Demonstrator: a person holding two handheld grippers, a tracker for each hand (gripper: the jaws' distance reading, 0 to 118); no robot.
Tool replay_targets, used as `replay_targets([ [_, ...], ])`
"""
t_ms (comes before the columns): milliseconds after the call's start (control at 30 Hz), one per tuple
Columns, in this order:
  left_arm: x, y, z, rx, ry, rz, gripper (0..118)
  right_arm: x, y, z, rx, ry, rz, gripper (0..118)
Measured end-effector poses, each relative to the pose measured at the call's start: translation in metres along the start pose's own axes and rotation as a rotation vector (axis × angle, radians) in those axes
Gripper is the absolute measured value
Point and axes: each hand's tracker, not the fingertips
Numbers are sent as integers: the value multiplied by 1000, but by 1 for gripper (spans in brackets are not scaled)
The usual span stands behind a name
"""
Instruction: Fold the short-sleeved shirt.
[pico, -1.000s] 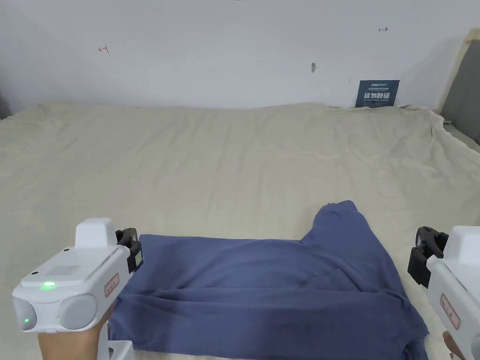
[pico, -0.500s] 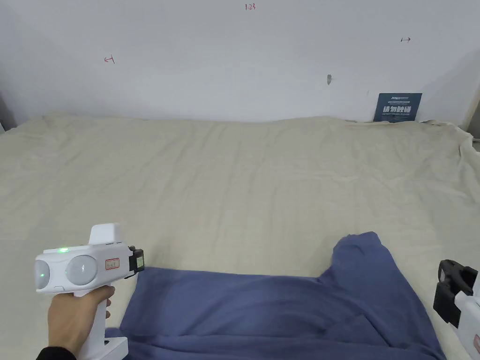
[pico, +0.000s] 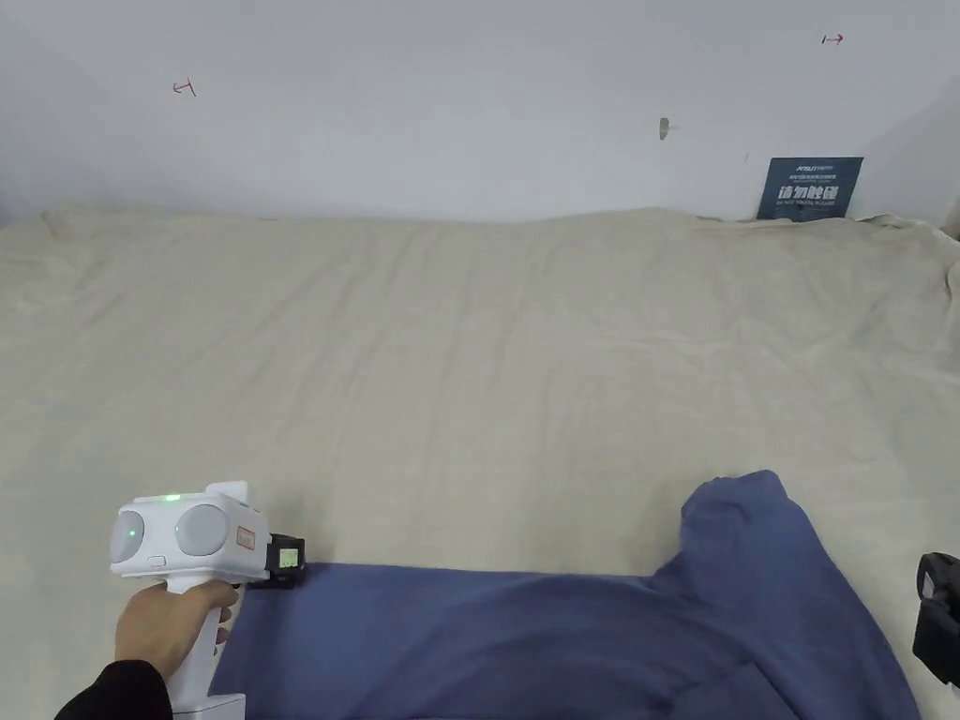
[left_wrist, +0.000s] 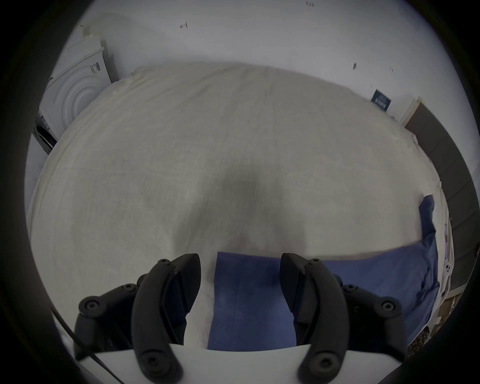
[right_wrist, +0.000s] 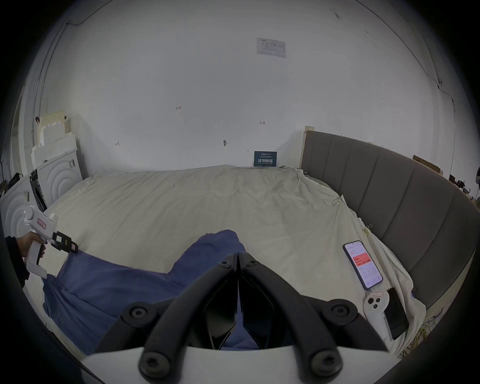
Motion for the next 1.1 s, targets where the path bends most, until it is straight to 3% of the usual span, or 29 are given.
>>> replay_targets([
  [33, 2, -2, -3, -10, -5, -11, 54, 0, 0, 0, -3, -4, 1, 0],
  [100, 10, -6, 0, 7, 36, -73, 47, 2, -1, -1, -11, -9, 0, 0],
  [200, 17, -6, 2, 15, 18, -112, 4, 6, -2, -6, -30, -6, -12, 0],
  [500, 18, -16, 49, 129, -64, -135, 0, 25, 15, -82, -181, 55, -49, 2],
  [567, 17, -20, 63, 152, -73, -138, 0, 30, 15, -110, -247, 80, -60, 33],
  [633, 15, -22, 76, 176, -85, -132, 0, 32, 12, -135, -305, 83, -73, 78],
  [733, 14, -26, 87, 187, -93, -131, 0, 32, 4, -170, -374, 64, -74, 87],
  [967, 4, -26, 86, 189, -108, -121, 0, 18, -15, -219, -493, 39, -17, 84],
  [1000, 4, -26, 85, 187, -107, -120, 0, 16, -17, -223, -510, 34, -15, 81],
  [1100, 5, -28, 84, 183, -106, -123, 0, 12, -23, -227, -540, 4, 10, 54],
])
